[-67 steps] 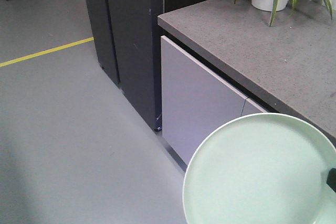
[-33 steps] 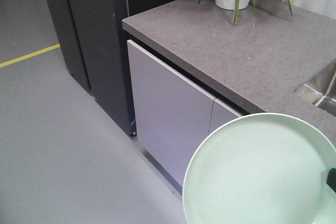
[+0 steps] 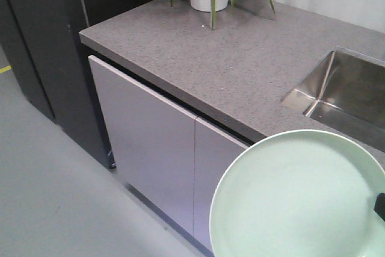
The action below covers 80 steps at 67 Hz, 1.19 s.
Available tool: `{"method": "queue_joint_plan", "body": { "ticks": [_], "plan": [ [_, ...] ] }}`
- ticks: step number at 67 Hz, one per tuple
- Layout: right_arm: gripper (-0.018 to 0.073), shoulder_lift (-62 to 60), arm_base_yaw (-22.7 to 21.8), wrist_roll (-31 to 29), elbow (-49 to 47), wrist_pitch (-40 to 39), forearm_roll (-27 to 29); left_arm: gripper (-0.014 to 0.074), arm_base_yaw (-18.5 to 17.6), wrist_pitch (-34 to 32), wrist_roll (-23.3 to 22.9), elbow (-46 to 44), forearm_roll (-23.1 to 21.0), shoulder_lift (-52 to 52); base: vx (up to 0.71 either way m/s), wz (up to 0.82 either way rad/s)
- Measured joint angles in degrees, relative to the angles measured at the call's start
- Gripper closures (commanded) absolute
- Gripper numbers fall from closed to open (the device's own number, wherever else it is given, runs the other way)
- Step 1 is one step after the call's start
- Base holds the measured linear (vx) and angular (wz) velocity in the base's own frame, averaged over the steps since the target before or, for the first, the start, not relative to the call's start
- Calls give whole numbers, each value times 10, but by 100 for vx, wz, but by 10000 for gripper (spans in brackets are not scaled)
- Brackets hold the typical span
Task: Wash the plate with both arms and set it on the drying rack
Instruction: 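Turn the base toward the counter with the steel sink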
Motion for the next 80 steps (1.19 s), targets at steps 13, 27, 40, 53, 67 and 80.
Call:
{"method": "queue_joint_plan", "body": {
  "ticks": [13, 27, 40, 53, 67, 80],
  "plan": [
    [564, 0, 0, 0, 0, 0, 0, 603, 0, 0, 0, 0, 0, 0, 8, -34],
    [564, 0, 0, 0, 0, 0, 0, 603, 0, 0, 0, 0, 0, 0, 8, -32],
    [564, 0, 0, 0, 0, 0, 0, 603, 0, 0, 0, 0, 0, 0, 8, -34],
    [564, 0, 0, 0, 0, 0, 0, 603, 0, 0, 0, 0, 0, 0, 8, -36],
    [564, 0, 0, 0, 0, 0, 0, 603, 0, 0, 0, 0, 0, 0, 8, -36],
    [564, 0, 0, 0, 0, 0, 0, 603, 0, 0, 0, 0, 0, 0, 8, -30]
  ]
}}
